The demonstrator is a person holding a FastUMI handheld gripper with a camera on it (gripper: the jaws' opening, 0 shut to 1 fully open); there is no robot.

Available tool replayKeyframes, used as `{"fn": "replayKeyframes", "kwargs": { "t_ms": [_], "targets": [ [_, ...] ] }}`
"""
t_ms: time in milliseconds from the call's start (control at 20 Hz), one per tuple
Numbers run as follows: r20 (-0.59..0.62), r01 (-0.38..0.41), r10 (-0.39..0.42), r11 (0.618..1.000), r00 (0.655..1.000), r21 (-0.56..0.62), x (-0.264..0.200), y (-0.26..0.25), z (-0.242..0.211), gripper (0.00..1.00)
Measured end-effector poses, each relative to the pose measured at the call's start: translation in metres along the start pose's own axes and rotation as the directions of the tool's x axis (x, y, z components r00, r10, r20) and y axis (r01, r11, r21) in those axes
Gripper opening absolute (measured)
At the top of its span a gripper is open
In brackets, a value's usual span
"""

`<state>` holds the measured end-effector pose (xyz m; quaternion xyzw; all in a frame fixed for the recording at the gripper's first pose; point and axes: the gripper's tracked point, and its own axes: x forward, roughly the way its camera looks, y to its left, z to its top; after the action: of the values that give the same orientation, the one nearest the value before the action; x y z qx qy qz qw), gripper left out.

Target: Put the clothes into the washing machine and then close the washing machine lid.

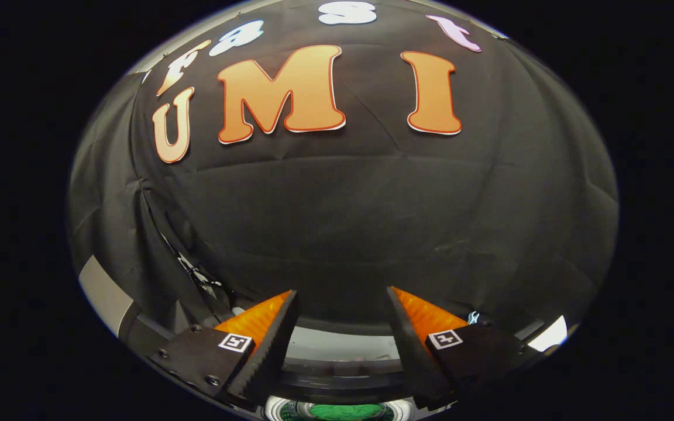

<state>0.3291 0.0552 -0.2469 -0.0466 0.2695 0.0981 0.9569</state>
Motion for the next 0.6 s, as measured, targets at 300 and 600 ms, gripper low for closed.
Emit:
{"fn": "replayKeyframes", "kwargs": {
  "t_ms": [300,600],
  "targets": [
    [0.074,-0.032,0.033,0.999,0.997,-0.016,-0.022,0.005,-0.003,0.95],
    [0.124,0.003,-0.003,1.0,0.992,0.003,-0.046,0.002,-0.013,0.97]
  ]
}}
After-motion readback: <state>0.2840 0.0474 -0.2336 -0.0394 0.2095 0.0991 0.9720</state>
